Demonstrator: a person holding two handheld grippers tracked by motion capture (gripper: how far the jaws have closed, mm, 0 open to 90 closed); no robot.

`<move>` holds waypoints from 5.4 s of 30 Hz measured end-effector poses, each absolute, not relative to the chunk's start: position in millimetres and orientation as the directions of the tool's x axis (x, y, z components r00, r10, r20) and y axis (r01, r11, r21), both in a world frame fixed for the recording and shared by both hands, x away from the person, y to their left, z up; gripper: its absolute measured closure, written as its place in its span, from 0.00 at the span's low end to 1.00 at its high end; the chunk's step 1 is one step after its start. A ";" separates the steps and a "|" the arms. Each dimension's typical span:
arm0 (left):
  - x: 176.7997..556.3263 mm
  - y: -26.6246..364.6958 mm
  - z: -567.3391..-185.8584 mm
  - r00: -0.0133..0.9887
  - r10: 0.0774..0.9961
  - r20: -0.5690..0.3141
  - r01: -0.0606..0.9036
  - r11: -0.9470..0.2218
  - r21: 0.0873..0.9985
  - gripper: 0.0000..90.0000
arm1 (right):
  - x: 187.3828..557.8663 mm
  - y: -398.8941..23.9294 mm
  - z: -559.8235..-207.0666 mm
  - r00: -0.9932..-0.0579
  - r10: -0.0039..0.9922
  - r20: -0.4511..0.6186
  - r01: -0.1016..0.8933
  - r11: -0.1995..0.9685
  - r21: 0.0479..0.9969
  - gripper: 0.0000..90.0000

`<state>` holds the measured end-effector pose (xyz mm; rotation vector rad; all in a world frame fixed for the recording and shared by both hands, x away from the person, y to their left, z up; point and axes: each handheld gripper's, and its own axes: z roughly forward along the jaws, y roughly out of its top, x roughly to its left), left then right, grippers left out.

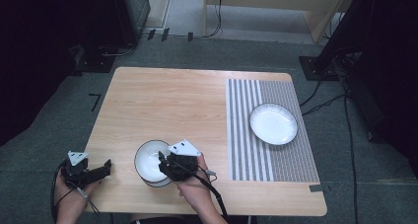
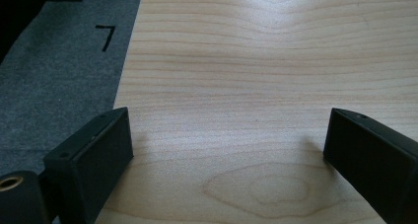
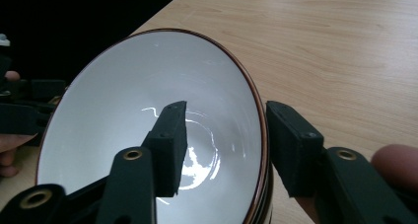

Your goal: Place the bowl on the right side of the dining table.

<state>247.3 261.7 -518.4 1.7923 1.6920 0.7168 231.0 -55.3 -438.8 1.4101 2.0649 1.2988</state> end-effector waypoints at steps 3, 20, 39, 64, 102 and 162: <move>247.3 261.6 -518.5 0.057 0.998 0.000 0.694 -0.040 0.718 0.05 | 232.3 -55.9 -439.3 -0.450 0.869 0.206 0.567 0.099 0.818 0.69; 247.3 261.5 -518.5 0.057 0.998 -0.001 0.694 -0.039 0.719 0.05 | 237.9 -54.4 -445.2 -0.411 0.896 0.170 0.572 0.108 0.813 0.82; 247.3 261.5 -518.5 0.056 0.998 -0.001 0.694 -0.039 0.719 0.05 | 236.1 -53.7 -444.8 -0.440 0.893 0.097 0.540 0.177 0.823 0.94; 247.3 261.6 -518.4 0.057 0.998 0.000 0.695 -0.040 0.718 0.05 | 227.0 -57.6 -421.9 -0.445 0.885 0.139 0.492 0.112 0.863 0.93; 248.0 261.6 -518.4 0.057 0.998 0.001 0.694 -0.040 0.719 0.05 | 219.9 -93.5 -395.8 -0.424 0.890 0.165 0.463 0.057 0.884 0.93; 246.9 261.4 -518.6 0.055 0.998 -0.001 0.693 -0.038 0.719 0.05 | 225.1 -146.6 -388.6 -0.370 0.908 0.198 0.457 -0.008 0.889 0.93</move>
